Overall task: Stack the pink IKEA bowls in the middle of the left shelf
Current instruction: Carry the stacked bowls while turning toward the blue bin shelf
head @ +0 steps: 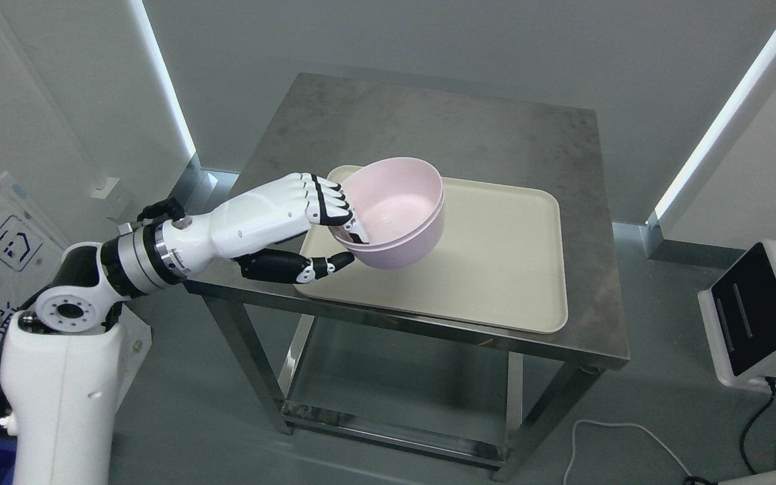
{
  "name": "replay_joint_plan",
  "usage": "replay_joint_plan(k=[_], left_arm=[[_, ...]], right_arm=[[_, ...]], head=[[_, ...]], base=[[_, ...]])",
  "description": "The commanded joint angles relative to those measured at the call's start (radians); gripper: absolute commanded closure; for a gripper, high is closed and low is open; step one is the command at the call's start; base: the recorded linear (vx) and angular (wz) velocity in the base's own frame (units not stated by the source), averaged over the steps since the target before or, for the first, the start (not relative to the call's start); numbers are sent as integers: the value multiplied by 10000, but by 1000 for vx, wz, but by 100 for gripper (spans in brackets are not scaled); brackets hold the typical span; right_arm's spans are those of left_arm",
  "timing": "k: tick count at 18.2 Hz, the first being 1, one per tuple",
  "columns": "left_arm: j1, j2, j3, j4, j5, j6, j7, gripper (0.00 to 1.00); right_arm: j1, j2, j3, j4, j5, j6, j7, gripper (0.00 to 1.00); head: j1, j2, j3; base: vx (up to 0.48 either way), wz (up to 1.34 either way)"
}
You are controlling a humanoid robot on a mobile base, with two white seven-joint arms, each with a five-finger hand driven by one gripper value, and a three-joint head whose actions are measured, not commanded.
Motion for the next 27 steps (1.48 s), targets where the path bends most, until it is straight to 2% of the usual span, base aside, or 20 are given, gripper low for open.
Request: replay_joint_plan(k=[1,15,27], left_arm=[[30,61,315,-81,6,60,4,98],[168,30,407,-112,6,60,4,97],[137,-16,529,-112,6,75,19,97]], right_arm=[[18,-175,-107,-337,0,-7,4,0],[34,-175,-107,-337,0,-7,4,0],[18,-175,-107,-337,0,-7,4,0]], head=[[0,0,0],[0,0,0],[0,0,0]], base=[[-84,27],[-216,-17],[-258,256]])
